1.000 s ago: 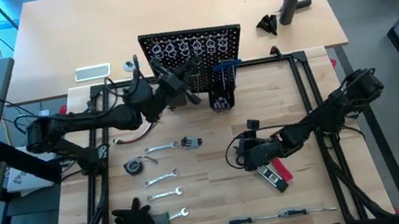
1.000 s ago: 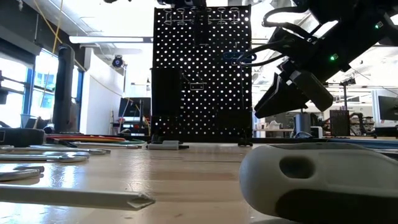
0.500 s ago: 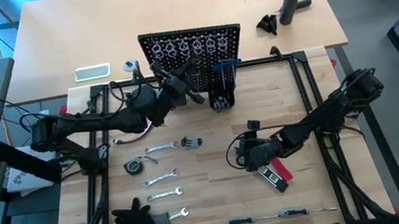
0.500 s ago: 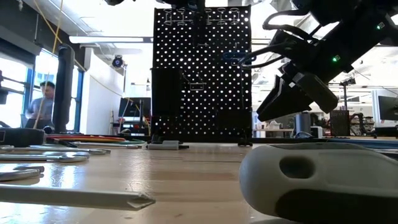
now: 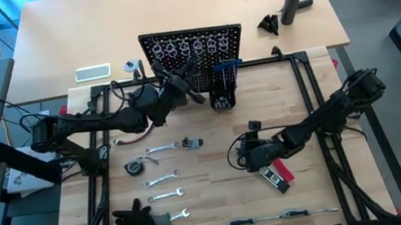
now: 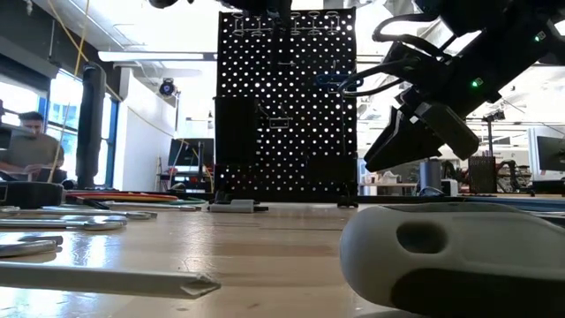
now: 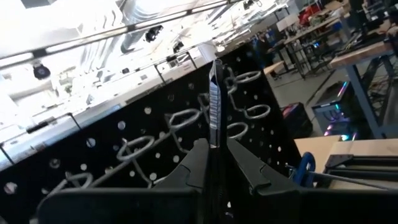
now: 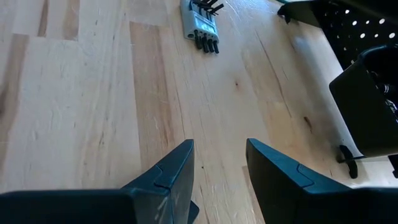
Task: Hang tools onto peg board
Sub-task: Hang the black wire stripper on the black pegboard
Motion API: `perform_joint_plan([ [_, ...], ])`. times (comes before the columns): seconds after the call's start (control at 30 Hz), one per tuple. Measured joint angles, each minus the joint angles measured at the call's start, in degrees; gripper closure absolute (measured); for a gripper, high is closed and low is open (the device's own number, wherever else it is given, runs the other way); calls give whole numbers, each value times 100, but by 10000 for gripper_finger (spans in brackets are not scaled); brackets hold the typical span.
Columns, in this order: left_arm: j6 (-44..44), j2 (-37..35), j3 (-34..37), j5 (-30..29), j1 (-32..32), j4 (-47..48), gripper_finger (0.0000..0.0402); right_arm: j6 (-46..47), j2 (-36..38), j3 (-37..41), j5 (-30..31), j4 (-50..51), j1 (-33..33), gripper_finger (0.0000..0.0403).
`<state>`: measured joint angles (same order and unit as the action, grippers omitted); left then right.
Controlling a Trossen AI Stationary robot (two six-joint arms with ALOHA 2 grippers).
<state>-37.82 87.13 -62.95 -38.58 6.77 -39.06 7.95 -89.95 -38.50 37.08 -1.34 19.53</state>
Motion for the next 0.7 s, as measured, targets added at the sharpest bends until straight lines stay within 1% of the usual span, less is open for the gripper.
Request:
perform_joint_plan([
  [0.27, 343, 0, 1, 52, 220, 96, 380, 55, 0, 0, -8, 1, 0, 261],
  [0.47, 749, 0, 1, 61, 341, 424, 380, 59, 0, 0, -30, 2, 0, 261],
  [0.7, 888, 0, -1, 57, 389, 496, 380, 58, 0, 0, -48, 2, 0, 261],
])
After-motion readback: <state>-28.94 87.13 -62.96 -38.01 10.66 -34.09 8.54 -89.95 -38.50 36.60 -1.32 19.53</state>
